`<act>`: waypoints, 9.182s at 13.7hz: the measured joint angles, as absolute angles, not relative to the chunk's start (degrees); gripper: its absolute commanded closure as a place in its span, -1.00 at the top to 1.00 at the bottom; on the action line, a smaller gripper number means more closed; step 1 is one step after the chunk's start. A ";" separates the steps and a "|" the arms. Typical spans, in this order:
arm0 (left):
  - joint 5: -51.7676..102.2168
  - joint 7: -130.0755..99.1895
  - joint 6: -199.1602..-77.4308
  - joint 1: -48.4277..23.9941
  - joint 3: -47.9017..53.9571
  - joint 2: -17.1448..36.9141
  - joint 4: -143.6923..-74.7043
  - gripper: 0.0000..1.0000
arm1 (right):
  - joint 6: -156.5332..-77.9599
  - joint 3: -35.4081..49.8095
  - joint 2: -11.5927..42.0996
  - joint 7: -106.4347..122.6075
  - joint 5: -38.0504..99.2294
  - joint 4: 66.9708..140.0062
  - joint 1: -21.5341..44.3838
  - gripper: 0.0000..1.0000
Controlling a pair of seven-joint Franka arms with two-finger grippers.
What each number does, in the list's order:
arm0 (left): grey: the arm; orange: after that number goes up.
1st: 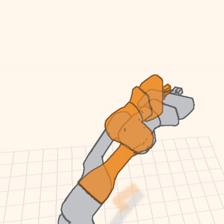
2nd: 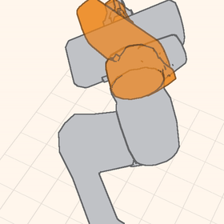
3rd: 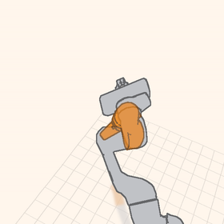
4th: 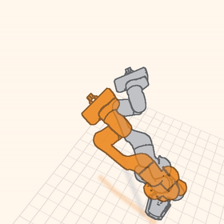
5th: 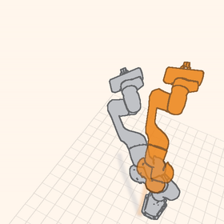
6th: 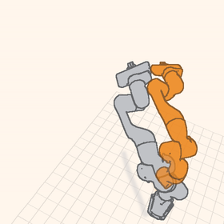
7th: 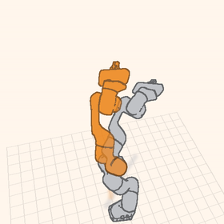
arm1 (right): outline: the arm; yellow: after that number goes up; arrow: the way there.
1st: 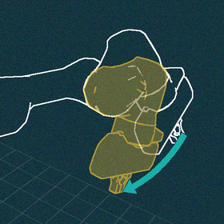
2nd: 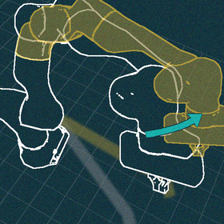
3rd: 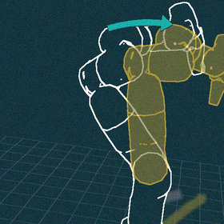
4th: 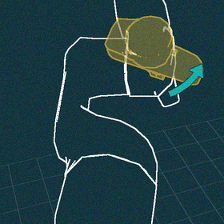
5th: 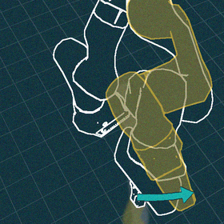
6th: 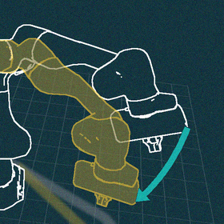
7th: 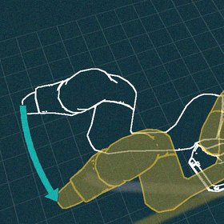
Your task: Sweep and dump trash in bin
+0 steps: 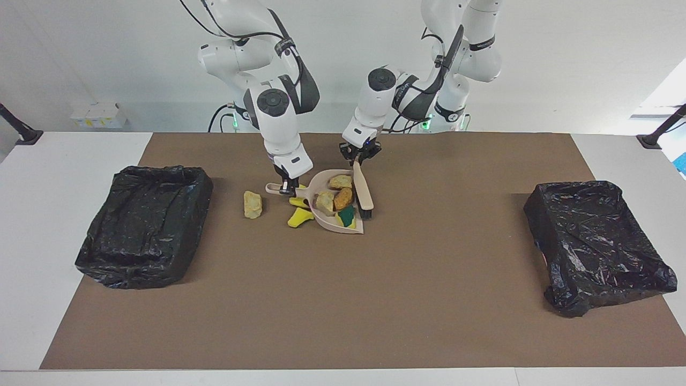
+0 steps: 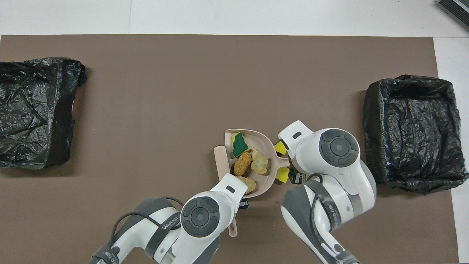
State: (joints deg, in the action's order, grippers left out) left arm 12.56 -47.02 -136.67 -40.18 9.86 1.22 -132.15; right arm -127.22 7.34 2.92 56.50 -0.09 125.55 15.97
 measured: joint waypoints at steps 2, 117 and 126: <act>12.56 -47.02 -136.65 -40.18 9.87 1.23 -132.11 -1.00 | -127.31 7.33 2.99 56.48 -0.83 125.55 15.88 0.09; 12.50 -52.09 -128.25 -49.30 9.77 -5.23 -135.03 1.00 | -109.23 3.37 3.51 87.26 -37.86 100.97 -22.85 -1.00; 6.64 -21.81 -117.54 -23.02 8.74 -5.36 -118.34 1.00 | -104.53 5.05 0.88 87.69 -43.86 100.14 -17.59 -1.00</act>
State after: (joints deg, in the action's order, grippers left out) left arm 6.64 -21.81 -117.54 -23.02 8.74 -5.36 -118.34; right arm -104.53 5.05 0.88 87.69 -43.86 100.14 -17.59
